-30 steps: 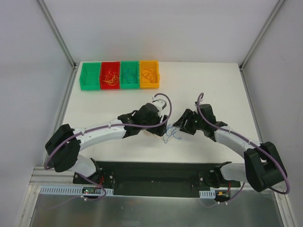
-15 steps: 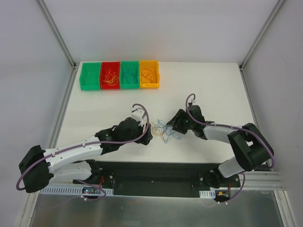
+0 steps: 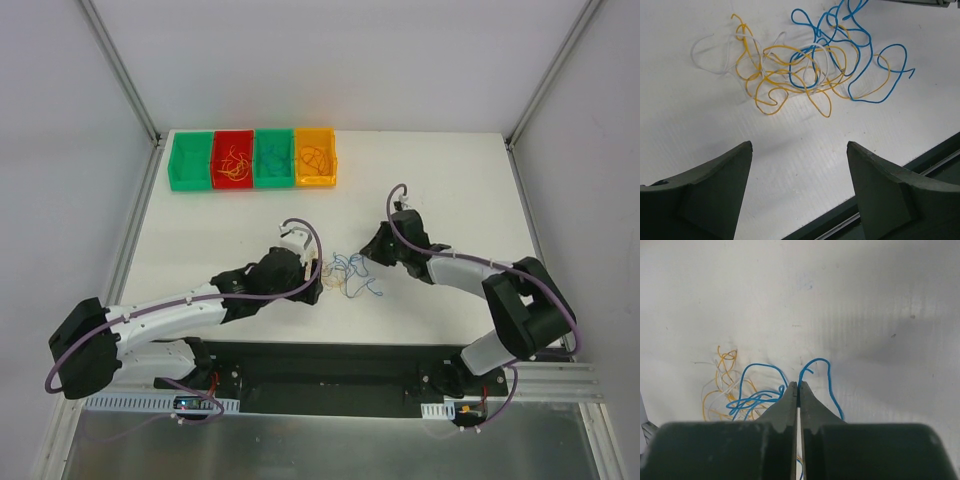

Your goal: Untangle the cables

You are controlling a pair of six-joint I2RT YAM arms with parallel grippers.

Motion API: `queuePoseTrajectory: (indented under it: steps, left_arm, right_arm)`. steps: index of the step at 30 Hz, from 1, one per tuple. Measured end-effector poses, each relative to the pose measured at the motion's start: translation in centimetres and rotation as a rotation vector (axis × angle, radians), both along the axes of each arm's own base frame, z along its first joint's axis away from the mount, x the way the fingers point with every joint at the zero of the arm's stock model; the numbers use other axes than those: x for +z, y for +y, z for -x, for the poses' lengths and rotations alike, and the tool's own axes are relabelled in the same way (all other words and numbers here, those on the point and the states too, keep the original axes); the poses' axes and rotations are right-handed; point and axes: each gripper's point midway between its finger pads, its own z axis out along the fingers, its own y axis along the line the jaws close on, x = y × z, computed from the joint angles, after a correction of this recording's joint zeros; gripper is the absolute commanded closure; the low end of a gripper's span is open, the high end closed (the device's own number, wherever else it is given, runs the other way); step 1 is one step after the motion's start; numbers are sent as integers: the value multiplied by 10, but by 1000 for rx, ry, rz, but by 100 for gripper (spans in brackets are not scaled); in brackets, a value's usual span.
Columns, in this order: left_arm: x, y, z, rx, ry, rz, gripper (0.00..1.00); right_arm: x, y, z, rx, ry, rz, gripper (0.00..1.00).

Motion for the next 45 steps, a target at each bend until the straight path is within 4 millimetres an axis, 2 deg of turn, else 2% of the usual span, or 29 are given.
queuePoseTrajectory:
  steps: [4,7,10,14,17,19,21,23,25,27,31,33,36,38,40,42,45]
  left_arm:
    - [10,-10,-7,-4,-15,8,8]
    - [29,-19,-19,1,-65,36,5]
    - [46,-29,-35,14,-100,95,4]
    - [50,-47,-53,9,-117,158,5]
    - [41,-58,-68,17,-102,167,12]
    - [30,-63,-79,26,-71,184,20]
    - [15,-61,-94,53,-34,203,26]
    - [-2,-59,-106,72,-3,211,28]
    - [-21,-57,-115,86,31,209,28]
    - [-37,-58,-115,85,63,200,29]
    - [-48,-59,-109,75,92,214,30]
    - [-50,-57,-104,68,97,221,28]
    - [-45,-43,-87,63,96,227,19]
    - [-25,-34,-76,52,63,254,14]
    - [11,-29,-69,30,-1,310,10]
    - [59,-25,-62,-9,-96,384,9]
    - [117,-16,-47,-58,-209,467,8]
  right_arm:
    - [14,2,7,51,-22,-10,100]
    - [57,7,12,82,-97,-86,100]
    - [113,16,20,105,-187,-210,99]
    - [165,26,29,127,-233,-340,100]
    - [196,32,40,142,-240,-421,100]
    - [218,33,49,148,-254,-461,100]
    - [250,32,58,154,-283,-503,100]
    - [287,30,65,163,-333,-548,100]
    - [334,26,71,173,-406,-596,100]
    - [383,20,79,186,-483,-635,100]
    - [468,6,99,214,-641,-681,100]
    - [498,0,106,227,-714,-689,100]
    - [521,-2,110,251,-777,-675,100]
    - [523,3,106,273,-796,-651,100]
    - [516,11,96,294,-794,-620,100]
    - [502,22,81,317,-779,-577,100]
    - [470,41,52,332,-737,-510,99]
